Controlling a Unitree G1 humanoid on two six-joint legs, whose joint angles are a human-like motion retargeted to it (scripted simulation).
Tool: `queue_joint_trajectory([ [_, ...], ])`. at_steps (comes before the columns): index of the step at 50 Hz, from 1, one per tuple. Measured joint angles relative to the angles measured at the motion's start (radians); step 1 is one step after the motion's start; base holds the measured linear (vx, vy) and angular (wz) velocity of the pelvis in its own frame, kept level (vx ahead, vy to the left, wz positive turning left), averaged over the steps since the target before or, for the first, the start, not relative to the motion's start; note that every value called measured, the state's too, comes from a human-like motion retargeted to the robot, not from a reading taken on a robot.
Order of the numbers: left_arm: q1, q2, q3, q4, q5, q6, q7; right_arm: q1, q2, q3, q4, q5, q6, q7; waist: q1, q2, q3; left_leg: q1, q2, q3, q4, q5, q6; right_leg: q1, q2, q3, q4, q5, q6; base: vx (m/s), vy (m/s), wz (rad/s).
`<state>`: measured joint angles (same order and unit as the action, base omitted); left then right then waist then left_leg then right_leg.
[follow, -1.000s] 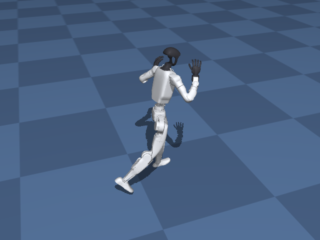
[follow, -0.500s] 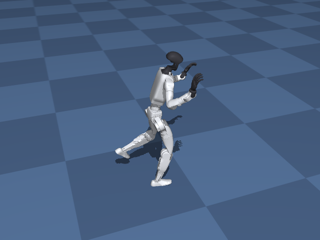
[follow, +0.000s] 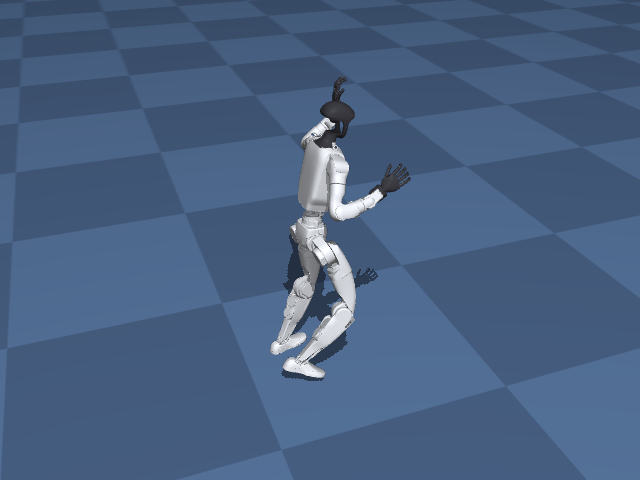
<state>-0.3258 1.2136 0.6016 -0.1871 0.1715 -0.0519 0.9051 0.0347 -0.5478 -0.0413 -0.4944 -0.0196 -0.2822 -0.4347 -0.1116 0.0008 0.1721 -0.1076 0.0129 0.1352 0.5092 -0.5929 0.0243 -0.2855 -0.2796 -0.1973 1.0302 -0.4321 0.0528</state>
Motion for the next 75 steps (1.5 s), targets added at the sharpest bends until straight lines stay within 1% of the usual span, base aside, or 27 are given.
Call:
queue_joint_trajectory([
  [3,-0.168,-0.041,-0.218,-0.086,0.086,-0.012,-0.058,0.172,-0.092,-0.248,0.04,-0.014,0.007,-0.079,-0.178,0.076,-0.031,0.091,0.036,-0.124,-0.14,0.139,-0.094,0.01,0.026,-0.132,-0.424,0.084,0.016,1.1,-0.15,2.31],
  [5,-0.28,-0.103,-0.393,-0.127,0.118,-0.019,-0.11,0.279,-0.126,-0.429,0.082,-0.035,0.037,-0.138,-0.263,0.08,-0.047,0.156,0.041,-0.187,-0.205,0.24,-0.136,0.038,0.017,-0.171,-0.729,0.16,0.073,1.15,-0.37,2.26],
  [8,-0.41,-0.25,-0.661,-0.146,0.159,-0.036,-0.192,0.397,-0.138,-0.651,0.152,-0.111,0.095,-0.212,-0.315,0.041,-0.052,0.264,0.075,-0.162,-0.232,0.323,-0.139,0.039,-0.03,-0.127,-0.975,0.168,0.145,1.13,-0.53,1.73],
  [10,-0.444,-0.357,-0.791,-0.153,0.188,-0.072,-0.238,0.446,-0.152,-0.768,0.192,-0.149,0.112,-0.252,-0.318,0.007,-0.037,0.304,0.105,-0.092,-0.149,0.305,-0.092,0.042,-0.072,-0.088,-1.026,0.16,0.157,1.04,-0.58,1.15],
  [12,-0.415,-0.45,-0.839,-0.161,0.256,-0.112,-0.277,0.466,-0.19,-0.863,0.218,-0.157,0.096,-0.273,-0.307,-0.035,-0.002,0.276,0.115,-0.068,0.096,0.208,-0.019,0.063,-0.128,-0.086,-0.978,0.237,0.149,0.93,-0.56,0.79],
  [13,-0.377,-0.489,-0.83,-0.166,0.305,-0.125,-0.288,0.46,-0.215,-0.901,0.229,-0.155,0.083,-0.281,-0.299,-0.044,0.022,0.237,0.119,-0.082,0.251,0.146,0.008,0.065,-0.142,-0.088,-0.922,0.287,0.133,0.84,-0.52,0.5],
  [15,-0.234,-0.558,-0.76,-0.174,0.388,-0.122,-0.286,0.393,-0.262,-0.927,0.246,-0.147,0.062,-0.296,-0.273,-0.03,0.082,0.147,0.137,-0.128,0.54,0.029,0.036,0.03,-0.129,-0.081,-0.72,0.261,0.089,0.78,-0.47,0.17],
  [18,0.079,-0.692,-0.641,-0.149,0.289,-0.108,-0.285,0.16,-0.238,-0.833,0.254,-0.101,0.056,-0.315,-0.192,-0.005,0.155,0.016,0.173,-0.123,0.821,-0.102,0.078,-0.034,-0.096,-0.077,-0.386,0.065,0.042,0.73,-0.4,-0.12],
  [20,0.274,-0.748,-0.58,-0.139,0.161,-0.123,-0.301,0.008,-0.153,-0.718,0.233,-0.047,0.038,-0.303,-0.108,-0.011,0.152,-0.082,0.163,-0.074,0.889,-0.146,0.112,-0.031,-0.088,-0.088,-0.317,0.018,0.028,0.7,-0.28,-0.11],
  [25,0.597,-0.628,-0.455,-0.208,0.014,-0.162,-0.309,-0.041,-0.03,-0.461,0.062,0.022,-0.025,-0.24,0.195,-0.073,0.038,-0.289,0.078,0.129,0.585,-0.132,0.13,0.084,-0.078,-0.145,-0.495,0.12,0.04,0.7,-0.07,0.37],
  [29,0.729,-0.57,-0.305,-0.249,0.012,-0.16,-0.278,-0.036,-0.067,-0.257,-0.098,0.017,-0.034,-0.145,0.331,-0.089,-0.032,-0.223,0.025,0.372,-0.043,0.035,0.06,0.243,-0.014,-0.187,-0.629,0.337,0.059,0.79,0.16,1.34],
  [31,0.762,-0.596,-0.248,-0.271,-0.052,-0.199,-0.257,-0.062,-0.07,-0.163,-0.164,-0.019,-0.048,-0.089,0.343,-0.047,-0.054,-0.159,0.02,0.499,-0.311,0.201,0.003,0.296,0.071,-0.124,-0.593,0.421,0.07,0.82,0.14,1.96],
  [33,0.785,-0.611,-0.189,-0.278,-0.066,-0.216,-0.329,-0.101,-0.053,-0.075,-0.205,-0.073,-0.061,-0.013,0.323,0.002,-0.081,-0.116,0.025,0.62,-0.46,0.342,-0.017,0.3,0.165,-0.025,-0.476,0.43,0.085,0.77,0.06,2.33],
  [35,0.76,-0.627,-0.123,-0.294,-0.017,-0.211,-0.266,-0.154,-0.012,-0.009,-0.232,-0.081,-0.085,0.004,0.273,0.029,-0.087,-0.135,0.069,0.672,-0.349,0.25,0.031,0.259,0.204,0.013,-0.273,0.349,0.099,0.71,0.01,2.65],
  [37,0.644,-0.631,-0.129,-0.291,0.021,-0.175,-0.209,-0.21,0.048,0.058,-0.209,-0.088,-0.077,0.009,0.24,0.027,-0.067,-0.157,0.071,0.568,-0.227,0.069,0.099,0.164,0.165,0.017,0.011,0.226,0.085,0.56,-0.01,2.59],
  [40,0.336,-0.664,-0.265,-0.23,0.052,-0.099,-0.123,-0.235,0.151,0.185,-0.091,-0.108,-0.042,-0.023,0.214,-0.004,0.012,-0.164,0.014,0.379,-0.091,-0.063,0.153,0.043,0.095,0.062,0.368,0.045,0.031,0.45,-0.04,3.15],
  [42,0.1,-0.75,-0.38,-0.171,0.052,-0.059,-0.101,-0.2,0.178,0.228,-0.002,-0.058,-0.036,-0.047,0.193,0.002,0.075,-0.18,0.001,0.274,0.05,-0.1,0.127,-0.008,0.076,0.077,0.513,-0.078,-0.008,0.43,-0.03,3.91],
  [45,-0.124,-0.905,-0.477,-0.165,0.079,-0.032,-0.061,-0.098,0.141,0.171,0.049,0.048,-0.058,-0.063,0.14,0.062,0.128,-0.133,-0.015,0.105,0.057,-0.09,0.02,-0.096,0.1,0.084,0.592,-0.211,-0.047,0.48,0.02,3.71],
  [48,-0.161,-0.91,-0.546,-0.229,0.11,-0.051,-0.076,0.064,0.114,0.002,0.059,0.097,-0.073,-0.098,0.031,0.124,0.124,-0.022,-0.03,-0.079,-0.098,0.022,-0.031,-0.162,0.151,0.07,0.457,-0.219,-0.066,0.55,0.03,3.61],
  [53,-0.155,-0.804,-0.756,-0.214,0.057,-0.119,-0.246,0.272,0.108,-0.335,0.148,0.078,-0.031,-0.197,-0.115,0.181,0.05,0.116,-0.005,-0.246,-0.299,0.345,-0.127,-0.11,0.174,-0.027,-0.183,-0.03,-0.041,0.65,-0.04,3.59],
  [56,-0.133,-0.788,-0.903,-0.166,0.036,-0.167,-0.311,0.32,0.014,-0.51,0.218,-0.006,0.014,-0.253,-0.173,0.145,-0.014,0.149,-0.038,-0.204,-0.282,0.46,-0.157,-0.008,0.128,-0.082,-0.652,0.09,0.009,0.71,-0.17,3.38],
  [58,-0.11,-0.785,-0.983,-0.129,0.06,-0.189,-0.364,0.332,-0.067,-0.614,0.261,-0.058,0.042,-0.289,-0.191,0.092,-0.04,0.151,-0.068,-0.136,-0.174,0.459,-0.13,0.053,0.081,-0.067,-0.841,0.177,0.032,0.69,-0.28,3.29],
  [60,-0.066,-0.772,-1.022,-0.102,0.117,-0.203,-0.417,0.327,-0.161,-0.709,0.291,-0.088,0.052,-0.334,-0.18,0.038,-0.051,0.091,-0.065,-0.046,0.072,0.41,-0.082,0.095,0.025,-0.045,-0.882,0.21,0.028,0.61,-0.33,2.68],
  [65,0.205,-0.707,-0.816,0.001,0.139,-0.153,-0.389,0.069,-0.441,-0.911,0.344,-0.051,0.055,-0.459,0.006,0.023,0.0,-0.208,0.021,-0.027,0.791,0.153,-0.018,0.09,-0.001,-0.106,-0.531,-0.08,-0.006,0.47,-0.31,0.99],
  [68,0.367,-0.716,-0.579,0.093,-0.096,-0.123,-0.35,-0.25,-0.503,-0.822,0.29,-0.038,0.084,-0.485,0.166,-0.019,0.02,-0.331,0.069,0.069,0.913,0.039,0.046,0.099,-0.011,-0.089,-0.46,-0.117,0.026,0.56,-0.17,-0.28],
  [71,0.432,-0.634,-0.301,0.174,-0.267,-0.127,-0.244,-0.477,-0.412,-0.558,0.189,-0.033,0.083,-0.464,0.314,-0.102,-0.019,-0.401,0.114,0.212,0.788,-0.018,0.104,0.163,-0.022,-0.059,-0.601,0.0,0.06,0.72,0.02,-0.63],
  [75,0.492,-0.456,0.049,0.199,-0.304,-0.188,-0.125,-0.484,-0.183,-0.289,0.084,-0.087,0.087,-0.263,0.44,-0.214,-0.108,-0.372,0.073,0.367,0.259,0.018,0.123,0.241,-0.069,-0.002,-0.818,0.323,0.102,0.83,0.28,-0.4],
])
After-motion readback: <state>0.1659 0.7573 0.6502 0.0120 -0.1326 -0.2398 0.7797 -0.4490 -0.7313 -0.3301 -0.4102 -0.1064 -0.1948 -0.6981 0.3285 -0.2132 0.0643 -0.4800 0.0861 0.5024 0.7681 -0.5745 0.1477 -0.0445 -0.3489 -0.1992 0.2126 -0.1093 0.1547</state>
